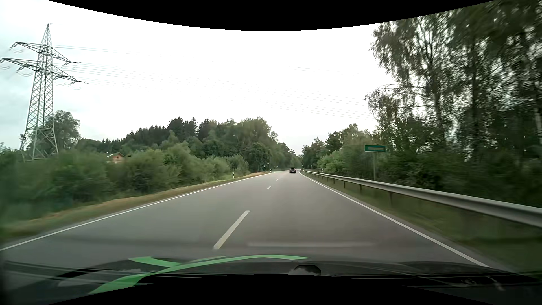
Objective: Follow the waypoints while adhering to traffic rules and regulations
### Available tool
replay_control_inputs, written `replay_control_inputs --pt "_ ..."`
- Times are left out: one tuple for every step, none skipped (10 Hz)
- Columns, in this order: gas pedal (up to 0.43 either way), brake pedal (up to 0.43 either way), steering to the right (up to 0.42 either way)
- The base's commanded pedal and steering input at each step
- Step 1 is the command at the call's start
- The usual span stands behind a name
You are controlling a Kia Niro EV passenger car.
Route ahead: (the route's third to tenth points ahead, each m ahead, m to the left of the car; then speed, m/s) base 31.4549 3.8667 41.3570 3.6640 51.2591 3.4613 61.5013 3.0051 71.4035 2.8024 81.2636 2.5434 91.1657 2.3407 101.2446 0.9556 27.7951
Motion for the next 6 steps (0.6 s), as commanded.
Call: replay_control_inputs --pt "0.157 0.0 0.005" --pt "0.157 0.0 0.004" --pt "0.177 0.0 0.005" --pt "0.189 0.0 0.004" --pt "0.22 0.0 0.004" --pt "0.228 0.0 0.005"
